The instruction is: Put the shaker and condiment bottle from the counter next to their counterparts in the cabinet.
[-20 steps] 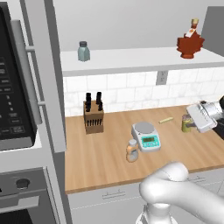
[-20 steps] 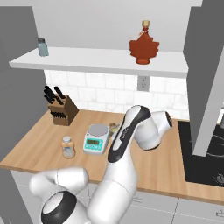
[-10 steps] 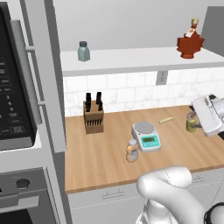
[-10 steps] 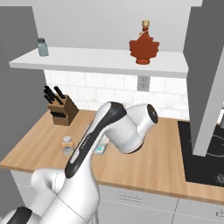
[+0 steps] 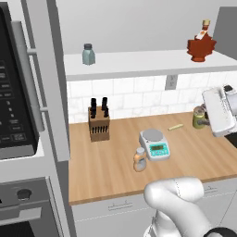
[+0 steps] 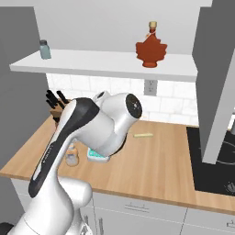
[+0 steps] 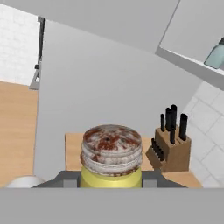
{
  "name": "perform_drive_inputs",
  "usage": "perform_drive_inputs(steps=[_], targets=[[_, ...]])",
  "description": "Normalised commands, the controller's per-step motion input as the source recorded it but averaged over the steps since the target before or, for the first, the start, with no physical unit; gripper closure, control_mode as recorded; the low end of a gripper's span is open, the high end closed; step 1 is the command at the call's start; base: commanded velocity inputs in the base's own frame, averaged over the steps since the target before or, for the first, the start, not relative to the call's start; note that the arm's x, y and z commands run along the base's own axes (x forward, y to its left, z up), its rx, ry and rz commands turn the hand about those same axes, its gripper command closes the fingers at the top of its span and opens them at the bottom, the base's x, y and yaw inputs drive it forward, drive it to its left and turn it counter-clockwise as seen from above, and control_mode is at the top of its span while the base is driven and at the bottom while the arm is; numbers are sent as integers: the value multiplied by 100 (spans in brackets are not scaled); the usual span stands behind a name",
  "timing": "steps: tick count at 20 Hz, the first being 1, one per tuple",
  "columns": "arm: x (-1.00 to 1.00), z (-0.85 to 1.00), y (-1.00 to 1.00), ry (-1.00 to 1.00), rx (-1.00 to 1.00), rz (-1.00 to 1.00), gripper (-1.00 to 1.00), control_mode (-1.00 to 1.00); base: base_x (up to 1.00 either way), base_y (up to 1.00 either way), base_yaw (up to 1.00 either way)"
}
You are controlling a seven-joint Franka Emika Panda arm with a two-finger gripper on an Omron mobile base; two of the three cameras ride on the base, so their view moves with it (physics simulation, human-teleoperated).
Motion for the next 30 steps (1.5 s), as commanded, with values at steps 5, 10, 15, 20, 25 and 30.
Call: perform_drive_inputs(steps=[5, 10, 15, 20, 25, 30], targets=[[-23, 75, 46, 0, 8, -3, 100, -100, 0, 0, 0], [-23, 57, 41, 0, 17, -7, 100, -100, 0, 0, 0], [-14, 49, 43, 2, 21, -13, 100, -100, 0, 0, 0], [0, 30, 48, 5, 19, -20, 100, -100, 0, 0, 0], [0, 34, 39, 1, 4, -17, 100, -100, 0, 0, 0], [0, 65, 27, 1, 0, -18, 100, -100, 0, 0, 0]])
